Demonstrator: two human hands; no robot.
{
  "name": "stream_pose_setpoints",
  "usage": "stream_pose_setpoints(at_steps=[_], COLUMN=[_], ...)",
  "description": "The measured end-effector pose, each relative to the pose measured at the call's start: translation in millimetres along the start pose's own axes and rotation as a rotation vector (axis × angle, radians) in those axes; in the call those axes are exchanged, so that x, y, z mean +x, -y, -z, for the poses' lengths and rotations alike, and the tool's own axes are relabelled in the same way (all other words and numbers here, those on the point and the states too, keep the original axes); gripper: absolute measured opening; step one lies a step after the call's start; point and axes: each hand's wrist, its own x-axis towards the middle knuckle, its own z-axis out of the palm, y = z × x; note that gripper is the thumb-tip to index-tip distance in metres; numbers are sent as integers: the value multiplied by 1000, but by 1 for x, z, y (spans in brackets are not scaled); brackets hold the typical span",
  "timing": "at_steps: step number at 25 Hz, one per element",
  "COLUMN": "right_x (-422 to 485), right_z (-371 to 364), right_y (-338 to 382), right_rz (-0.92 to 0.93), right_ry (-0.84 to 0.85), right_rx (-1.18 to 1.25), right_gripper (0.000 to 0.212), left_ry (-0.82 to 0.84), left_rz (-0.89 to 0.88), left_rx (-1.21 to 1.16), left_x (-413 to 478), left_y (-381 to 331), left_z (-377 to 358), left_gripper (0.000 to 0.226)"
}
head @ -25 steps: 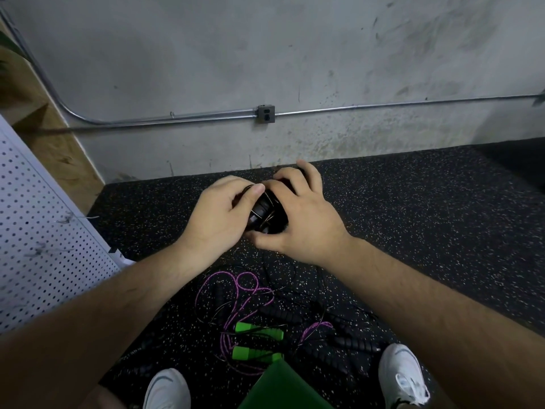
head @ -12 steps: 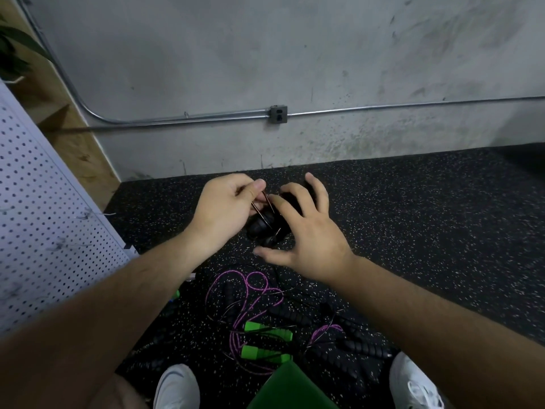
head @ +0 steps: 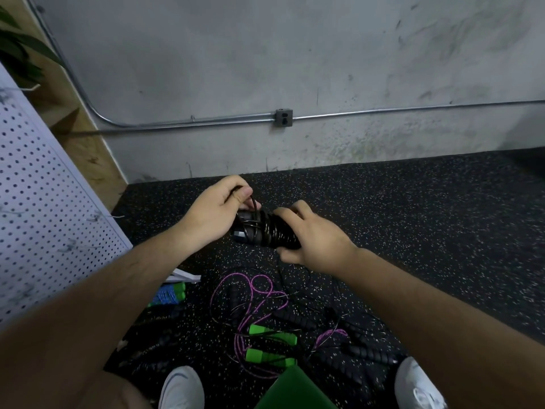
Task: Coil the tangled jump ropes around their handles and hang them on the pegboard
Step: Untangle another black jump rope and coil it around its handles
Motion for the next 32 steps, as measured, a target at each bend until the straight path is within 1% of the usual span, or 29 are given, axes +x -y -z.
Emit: stream_pose_setpoints(at_steps=[1, 3, 4, 7, 9, 11, 12, 16, 21, 23, 26, 29, 32], right_x=[5, 16, 23, 44, 59, 72, 80, 106, 120, 120, 115, 99, 82], right_z=[-2, -8, -11, -22, -33, -48, -57, -111, -202, -237, -286, -335, -377], right_y=[4, 11, 14, 27, 40, 55, 63, 101, 149, 165, 192, 221, 248], right_rz=[5, 11, 9, 18, 46, 77, 94, 177, 229, 236, 283, 321, 287], right_ry=[13, 27, 31, 40, 70, 102, 109, 182, 384, 463, 505, 562, 632], right_rx=[28, 29, 21, -4, -22, -42, -43, -42, 24, 61, 58, 72, 112], right_gripper=[74, 72, 72, 70, 70, 70, 70, 70, 73, 73, 73, 77, 77], left_ry=[9, 53, 77, 188, 276, 327, 328, 311, 378, 384, 426, 504, 529], left_rz=[-12, -32, -37, -137, -149, -118, -98, 23, 178, 269, 369, 507, 606], left_rx=[86, 334, 458, 874, 1015, 1051, 1046, 982, 925, 911, 929, 964, 1007], left_x=[3, 9, 11, 10, 3, -5, -10, -40, -101, -128, -170, -209, -240], left_y=[3, 8, 11, 29, 51, 78, 93, 153, 238, 274, 319, 344, 363], left_z=[7, 22, 29, 48, 60, 72, 78, 101, 117, 118, 114, 105, 99], left_gripper=[16, 9, 15, 59, 81, 94, 97, 88, 79, 78, 80, 80, 72])
